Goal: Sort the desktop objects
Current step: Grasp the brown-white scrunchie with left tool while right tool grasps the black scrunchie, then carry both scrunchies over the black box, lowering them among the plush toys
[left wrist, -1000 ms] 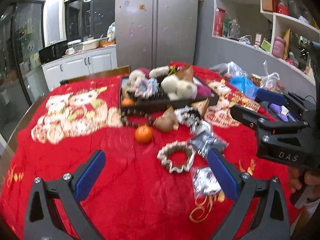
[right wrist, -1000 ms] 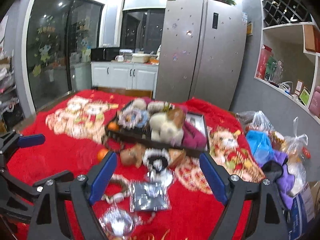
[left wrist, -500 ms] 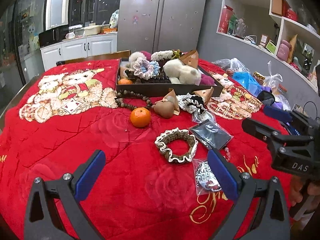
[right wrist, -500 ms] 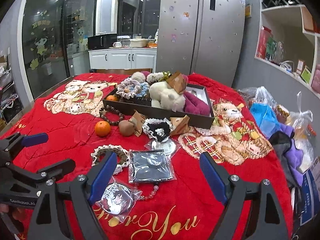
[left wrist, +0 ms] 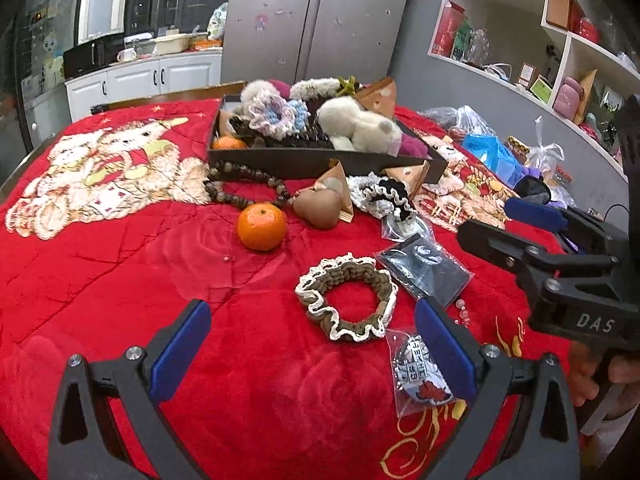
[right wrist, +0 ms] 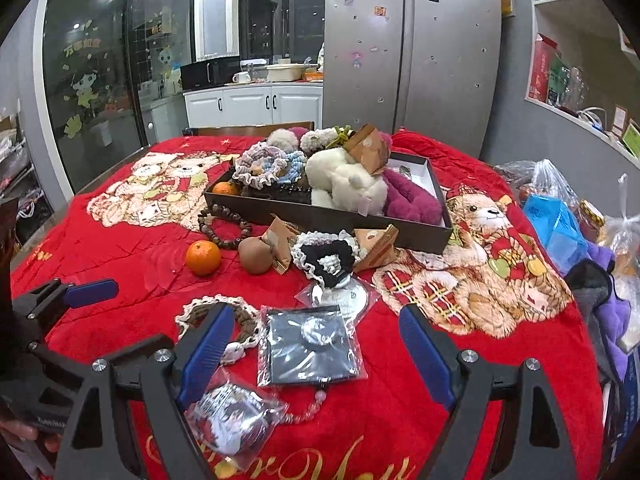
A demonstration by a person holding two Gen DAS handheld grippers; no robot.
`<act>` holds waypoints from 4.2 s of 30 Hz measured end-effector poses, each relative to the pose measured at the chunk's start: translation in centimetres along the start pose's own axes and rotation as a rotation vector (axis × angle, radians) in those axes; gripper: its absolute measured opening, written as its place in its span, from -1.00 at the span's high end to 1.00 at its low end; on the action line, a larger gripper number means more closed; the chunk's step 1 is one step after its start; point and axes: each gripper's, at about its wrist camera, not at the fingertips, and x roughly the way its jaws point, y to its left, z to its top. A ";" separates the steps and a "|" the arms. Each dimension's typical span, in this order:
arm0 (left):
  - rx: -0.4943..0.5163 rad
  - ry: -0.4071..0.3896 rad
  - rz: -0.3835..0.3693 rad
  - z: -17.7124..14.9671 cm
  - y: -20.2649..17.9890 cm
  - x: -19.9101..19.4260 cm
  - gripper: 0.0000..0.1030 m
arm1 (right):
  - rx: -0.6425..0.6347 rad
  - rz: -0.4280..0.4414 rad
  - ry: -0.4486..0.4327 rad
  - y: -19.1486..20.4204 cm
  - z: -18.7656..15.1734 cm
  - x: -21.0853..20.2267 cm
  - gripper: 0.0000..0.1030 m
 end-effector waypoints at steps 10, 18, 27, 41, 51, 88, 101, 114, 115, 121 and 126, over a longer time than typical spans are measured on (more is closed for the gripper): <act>0.010 0.069 0.003 0.7 -0.3 3.5 -0.99 | -0.040 -0.022 0.023 -0.3 1.2 4.3 -0.68; 0.011 0.112 -0.001 0.5 -0.2 5.5 -0.99 | -0.079 -0.019 0.032 0.0 1.6 7.9 -0.68; 0.027 0.121 0.021 0.5 -0.5 5.9 -1.00 | -0.020 0.020 0.062 -0.7 1.5 10.1 -0.68; 0.011 0.104 0.043 0.6 -0.3 5.8 -0.76 | 0.021 0.022 0.118 -1.4 1.4 11.3 0.55; -0.009 0.078 0.099 0.8 1.0 5.1 0.69 | 0.051 0.037 0.097 -2.1 1.4 10.3 0.55; 0.028 -0.058 0.058 3.9 -1.9 -3.1 0.76 | 0.058 0.102 -0.013 1.4 2.9 1.7 0.55; 0.045 -0.062 0.039 5.6 -2.4 -3.4 0.76 | 0.040 0.102 -0.020 2.4 3.7 0.9 0.55; 0.078 -0.040 0.044 12.1 -2.0 0.8 0.76 | 0.038 0.056 0.003 0.8 6.3 3.8 0.55; 0.084 -0.040 0.047 12.8 -2.0 1.3 0.76 | 0.038 0.051 0.006 0.7 6.5 4.2 0.55; 0.097 -0.054 0.061 16.4 -1.9 3.8 0.76 | 0.044 0.033 0.010 -0.6 8.5 6.8 0.54; 0.071 -0.069 0.056 18.7 -1.0 5.5 0.76 | 0.071 0.028 0.004 -2.0 10.6 9.0 0.55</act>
